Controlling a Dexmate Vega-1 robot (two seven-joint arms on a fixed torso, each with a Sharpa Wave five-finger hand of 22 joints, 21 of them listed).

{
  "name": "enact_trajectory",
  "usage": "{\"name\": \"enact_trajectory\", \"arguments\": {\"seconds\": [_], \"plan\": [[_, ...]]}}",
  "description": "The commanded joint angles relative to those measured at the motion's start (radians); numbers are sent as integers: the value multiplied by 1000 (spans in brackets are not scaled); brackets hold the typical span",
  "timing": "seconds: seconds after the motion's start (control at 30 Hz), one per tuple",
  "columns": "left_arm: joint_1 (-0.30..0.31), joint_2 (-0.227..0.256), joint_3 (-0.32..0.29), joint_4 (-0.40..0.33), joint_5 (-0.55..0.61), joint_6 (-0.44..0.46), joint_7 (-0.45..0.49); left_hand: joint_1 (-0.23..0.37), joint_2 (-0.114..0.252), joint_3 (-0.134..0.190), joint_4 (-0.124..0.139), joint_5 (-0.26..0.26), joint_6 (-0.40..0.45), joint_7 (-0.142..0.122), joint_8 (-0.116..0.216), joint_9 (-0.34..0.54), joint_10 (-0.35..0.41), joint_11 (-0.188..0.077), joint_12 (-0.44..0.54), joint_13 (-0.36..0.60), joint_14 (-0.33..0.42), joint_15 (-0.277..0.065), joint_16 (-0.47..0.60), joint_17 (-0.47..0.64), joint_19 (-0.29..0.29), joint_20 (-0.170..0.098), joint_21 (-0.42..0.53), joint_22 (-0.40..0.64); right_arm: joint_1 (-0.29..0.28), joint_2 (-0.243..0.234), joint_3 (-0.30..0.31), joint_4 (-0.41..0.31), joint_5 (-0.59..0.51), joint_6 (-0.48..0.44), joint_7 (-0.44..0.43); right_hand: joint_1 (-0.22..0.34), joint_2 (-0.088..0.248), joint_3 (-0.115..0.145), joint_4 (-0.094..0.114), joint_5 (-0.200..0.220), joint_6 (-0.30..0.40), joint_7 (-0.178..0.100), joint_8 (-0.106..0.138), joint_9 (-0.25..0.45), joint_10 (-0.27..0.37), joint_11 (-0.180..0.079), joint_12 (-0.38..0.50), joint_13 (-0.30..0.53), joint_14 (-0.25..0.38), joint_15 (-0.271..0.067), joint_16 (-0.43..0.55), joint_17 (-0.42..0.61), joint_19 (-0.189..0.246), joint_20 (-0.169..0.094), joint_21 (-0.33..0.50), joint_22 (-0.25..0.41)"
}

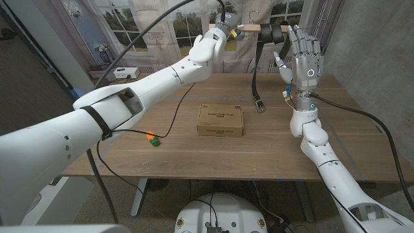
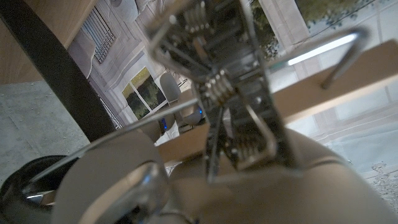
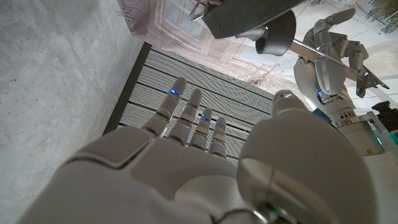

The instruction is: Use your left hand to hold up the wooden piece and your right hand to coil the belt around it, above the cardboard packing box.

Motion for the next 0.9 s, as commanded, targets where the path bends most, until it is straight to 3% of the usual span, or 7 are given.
{"name": "enact_trajectory", "arguments": {"seconds": [0.03, 0.1, 0.17, 0.23, 0.57, 0.7, 0.9], "plan": [[15, 21, -6, -62, -2, 16, -33, 5, 7, 1, -2, -3, -8, 18, 5, 1, 13, -21, 7, 2, -2, 0, -4, 1, 11, -47, -7, -2, -29, -85, 4, -8, 161, 122, -6, -86, -21, -46, 35, 14, 0, -11, -13, -1, -9, 16, -17, -16, -31, -33, -15, -17, -30, 32, -35, 2], [21, 26, -12, -78, -10, 14, -44, 5, 6, 1, -2, -3, -9, 18, 4, 0, 13, -21, 7, 2, 2, 0, 0, 6, 9, -46, 0, 8, -33, -137, -29, -25, 255, 118, -2, -117, -25, -61, 46, 21, 7, -17, -15, -2, -16, 11, -26, -24, -47, -28, -26, -27, -34, 46, -46, 1], [30, 33, -19, -99, -19, 14, -55, 5, 6, 1, -2, -4, -12, 16, 7, 6, 13, -21, 7, 2, -1, 0, -1, 5, 7, -47, -1, 9, -33, -184, -57, -37, 341, 117, -6, -133, -26, -69, 51, 25, 13, -14, -15, -3, -7, 24, -26, -29, -46, -32, -29, -34, -28, 48, -49, 1], [39, 41, -26, -122, -31, 12, -73, 5, 5, 1, -1, -4, -15, 15, 6, 6, 13, -21, 7, 2, -3, 0, -1, 6, 8, -47, -3, 6, -35, -208, -65, -49, 392, 121, -6, -140, -26, -72, 53, 27, 15, -13, -15, -3, -3, 25, -26, -31, -45, -31, -30, -37, -19, 49, -48, 1], [110, 97, -66, -273, -78, 33, -158, 5, 6, 0, -2, -5, -16, 12, 7, 5, 12, -24, 7, 2, -3, -1, -3, 9, 6, -47, -11, -9, -47, -208, -31, -104, 472, 180, -6, -172, -19, -84, 59, 38, 39, -12, -12, -5, 24, 22, -25, -43, -39, -28, -36, -55, -11, 51, -60, 0], [138, 123, -73, -334, -75, 59, -197, 6, 6, 0, -2, -6, -19, 13, 10, 10, 11, -24, 7, 2, -2, -1, -4, 9, 7, -46, -12, -14, -44, -230, -37, -128, 492, 197, -6, -194, -14, -92, 63, 45, 51, -15, -12, -6, 29, 20, -30, -51, -55, -34, -47, -67, -29, 61, -77, 0], [186, 161, -85, -419, -72, 103, -248, 7, 8, -1, -3, -8, -20, 15, 11, 9, 11, -22, 7, 2, -4, -1, -8, 6, 6, -46, -10, -14, -27, -257, -59, -151, 553, 190, -6, -232, -10, -109, 63, 61, 49, -40, -22, -8, 15, 11, -50, -69, -92, -33, -70, -99, -64, 74, -114, -2]]}}
